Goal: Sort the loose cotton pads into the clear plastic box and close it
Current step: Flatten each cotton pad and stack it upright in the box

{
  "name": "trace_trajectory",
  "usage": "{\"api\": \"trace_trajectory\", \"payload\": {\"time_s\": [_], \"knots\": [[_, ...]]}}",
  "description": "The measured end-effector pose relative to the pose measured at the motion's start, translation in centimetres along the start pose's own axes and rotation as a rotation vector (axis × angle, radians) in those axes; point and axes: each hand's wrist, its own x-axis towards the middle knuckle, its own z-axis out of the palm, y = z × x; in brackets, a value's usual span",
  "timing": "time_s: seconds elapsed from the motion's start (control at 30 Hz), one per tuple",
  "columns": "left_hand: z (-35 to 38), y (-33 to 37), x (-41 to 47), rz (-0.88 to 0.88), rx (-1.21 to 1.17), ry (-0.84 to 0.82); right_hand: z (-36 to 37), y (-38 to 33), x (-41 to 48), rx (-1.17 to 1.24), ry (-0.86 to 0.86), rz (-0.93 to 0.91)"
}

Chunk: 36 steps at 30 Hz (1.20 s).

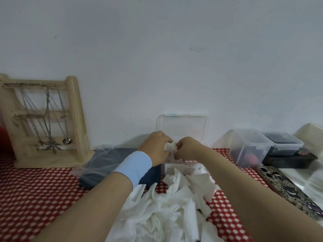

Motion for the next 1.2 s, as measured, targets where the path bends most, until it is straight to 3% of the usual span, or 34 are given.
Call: {"api": "trace_trajectory", "payload": {"time_s": [0.2,0.33,0.53,0.77,0.87,1.07,1.2], "knots": [[0.2,0.7,0.0,-0.003,0.046,-0.098,-0.5,0.6,-0.1,0.043,0.060,0.002],[-0.9,1.4,-0.6,-0.014,0.013,-0.053,-0.8,1.5,-1.3,0.067,0.035,-0.048],[-2.5,4.2,-3.3,-0.023,-0.171,0.033,-4.2,3.8,-5.6,0.062,0.221,-0.116],[-1.9,5.6,-8.0,-0.094,-0.322,-0.176,-2.6,4.5,-10.9,-0.231,-0.019,-0.002],[-1.7,5.2,-9.2,-0.149,-0.400,-0.165,-2.3,4.1,-11.1,-0.239,0.000,-0.066],[-1.4,4.8,-9.1,-0.152,-0.628,0.021,-4.4,3.3,-11.5,0.074,0.117,-0.213],[-1.5,5.2,-8.5,-0.130,-0.735,-0.028,-4.3,3.2,-11.7,0.321,-0.031,-0.347]]}}
